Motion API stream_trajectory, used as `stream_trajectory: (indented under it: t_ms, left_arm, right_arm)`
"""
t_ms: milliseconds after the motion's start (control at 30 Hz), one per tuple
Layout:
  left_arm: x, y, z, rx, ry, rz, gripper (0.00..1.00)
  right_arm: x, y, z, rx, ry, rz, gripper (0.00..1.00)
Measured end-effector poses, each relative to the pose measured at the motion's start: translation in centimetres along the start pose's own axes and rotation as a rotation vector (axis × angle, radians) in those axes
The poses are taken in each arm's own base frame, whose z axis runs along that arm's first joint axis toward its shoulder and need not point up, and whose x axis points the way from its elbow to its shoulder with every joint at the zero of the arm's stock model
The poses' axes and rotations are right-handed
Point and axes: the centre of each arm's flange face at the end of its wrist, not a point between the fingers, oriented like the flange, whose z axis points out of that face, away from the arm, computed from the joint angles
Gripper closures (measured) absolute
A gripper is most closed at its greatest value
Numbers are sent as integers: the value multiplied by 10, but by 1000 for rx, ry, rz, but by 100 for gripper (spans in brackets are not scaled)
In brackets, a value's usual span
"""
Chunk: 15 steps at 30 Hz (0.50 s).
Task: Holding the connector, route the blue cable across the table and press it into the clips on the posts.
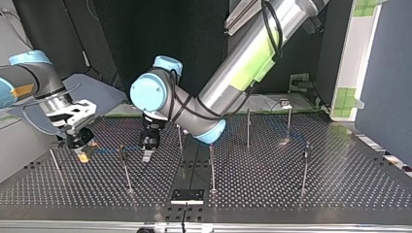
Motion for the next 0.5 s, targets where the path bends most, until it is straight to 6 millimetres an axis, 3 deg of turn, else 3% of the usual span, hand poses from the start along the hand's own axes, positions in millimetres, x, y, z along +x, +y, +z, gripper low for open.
stream_trajectory:
  t_ms: [267, 500]
  left_arm:
    - [-19, -5, -24, 71, 20, -67, 0]
    - [-27, -12, -60, 128, 104, -15, 0]
  right_arm:
    - [-1, -2, 0, 4, -3, 1, 100]
    - [-1, -3, 0, 5, -4, 1, 100]
